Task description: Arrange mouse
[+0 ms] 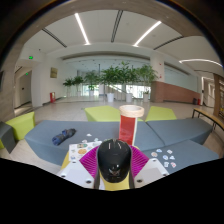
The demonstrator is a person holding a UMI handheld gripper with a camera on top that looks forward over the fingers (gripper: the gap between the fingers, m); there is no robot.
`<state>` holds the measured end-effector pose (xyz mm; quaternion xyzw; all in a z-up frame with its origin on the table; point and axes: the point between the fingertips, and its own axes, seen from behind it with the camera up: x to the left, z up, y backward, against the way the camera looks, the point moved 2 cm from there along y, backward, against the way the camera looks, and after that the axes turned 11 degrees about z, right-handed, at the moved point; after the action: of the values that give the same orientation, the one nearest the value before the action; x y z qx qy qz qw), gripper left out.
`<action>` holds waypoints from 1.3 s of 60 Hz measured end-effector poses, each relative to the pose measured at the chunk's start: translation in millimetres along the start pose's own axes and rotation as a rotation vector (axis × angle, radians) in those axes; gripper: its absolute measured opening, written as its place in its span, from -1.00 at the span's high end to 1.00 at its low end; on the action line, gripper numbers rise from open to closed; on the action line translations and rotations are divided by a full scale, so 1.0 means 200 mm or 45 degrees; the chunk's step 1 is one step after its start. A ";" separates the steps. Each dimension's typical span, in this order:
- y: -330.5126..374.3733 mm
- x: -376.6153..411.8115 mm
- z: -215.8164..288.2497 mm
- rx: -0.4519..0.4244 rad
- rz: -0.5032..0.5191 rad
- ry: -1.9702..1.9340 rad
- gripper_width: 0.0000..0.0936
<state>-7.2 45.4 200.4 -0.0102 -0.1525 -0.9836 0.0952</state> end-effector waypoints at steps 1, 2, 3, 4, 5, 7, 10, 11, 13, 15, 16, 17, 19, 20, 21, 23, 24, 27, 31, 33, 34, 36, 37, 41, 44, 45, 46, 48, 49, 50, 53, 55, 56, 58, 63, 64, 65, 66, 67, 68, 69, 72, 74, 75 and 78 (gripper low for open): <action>-0.02 0.06 0.02 0.000 0.024 -0.006 0.16; -0.03 0.12 0.03 -0.002 0.048 -0.013 0.16; -0.05 0.19 0.03 -0.005 0.075 -0.021 0.16; -0.07 0.26 0.02 -0.002 0.099 -0.028 0.16; -0.10 0.32 0.00 0.007 0.120 -0.035 0.16; -0.12 0.45 -0.08 0.038 0.150 -0.043 0.16; -0.19 0.58 -0.23 0.105 0.178 -0.053 0.17; -0.22 0.62 -0.29 0.132 0.186 -0.058 0.17; -0.27 0.69 -0.43 0.196 0.199 -0.082 0.17; -0.31 0.74 -0.58 0.277 0.211 -0.105 0.17; -0.32 0.76 -0.67 0.316 0.212 -0.103 0.17; -0.32 0.77 -0.71 0.344 0.204 -0.096 0.17; -0.33 0.77 -0.78 0.368 0.187 -0.078 0.16; -0.34 0.76 -0.80 0.371 0.173 -0.067 0.16; -0.35 0.73 -0.84 0.384 0.161 -0.058 0.16; -0.35 0.74 -0.88 0.398 0.128 -0.040 0.17; -0.35 0.73 -0.91 0.413 0.120 -0.041 0.16; -0.35 0.74 -0.97 0.440 0.118 -0.072 0.16; -0.35 0.73 -0.97 0.424 0.119 -0.069 0.16; -0.35 0.72 -0.97 0.428 0.116 -0.050 0.15; -0.35 0.72 -0.98 0.435 0.115 -0.045 0.12; -0.35 0.73 -0.98 0.447 0.116 -0.045 0.05; -0.35 0.73 -0.98 0.449 0.111 -0.046 0.01; -0.36 0.72 -0.97 0.481 0.104 -0.039 -0.15; -0.36 0.70 -0.96 0.502 0.101 0.002 -0.35; -0.35 0.70 -0.96 0.511 0.105 0.017 -0.46; -0.34 0.70 -0.95 0.522 0.117 0.028 -0.60; -0.30 0.72 -0.95 0.546 0.148 0.029 -0.84; -0.27 0.73 -0.95 0.562 0.169 0.020 -0.82; -0.25 0.73 -0.95 0.575 0.180 0.013 -0.78; -0.16 0.77 -0.92 0.588 0.242 0.003 -0.75; -0.09 0.78 -0.87 0.566 0.272 0.005 -0.76; -0.06 0.78 -0.86 0.558 0.274 0.012 -0.77; 0.02 0.78 -0.81 0.529 0.272 0.021 -0.78; 0.22 0.75 -0.74 0.476 0.256 0.046 -0.78; 0.26 0.75 -0.74 0.468 0.254 0.045 -0.78; 0.30 0.75 -0.73 0.461 0.254 0.044 -0.79; 0.34 0.75 -0.73 0.454 0.259 0.045 -0.79; 0.37 0.75 -0.72 0.447 0.263 0.045 -0.78; 0.41 0.74 -0.72 0.437 0.266 0.044 -0.79; 0.44 0.74 -0.71 0.425 0.266 0.043 -0.79; 0.54 0.71 -0.70 0.390 0.254 0.049 -0.80; 0.59 0.67 -0.68 0.356 0.232 0.049 -0.79; 0.61 0.65 -0.68 0.347 0.219 0.046 -0.78; 0.68 0.60 -0.70 0.343 0.197 0.045 -0.79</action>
<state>-98.3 -146.1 113.0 0.0082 -0.2803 -0.9440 0.1739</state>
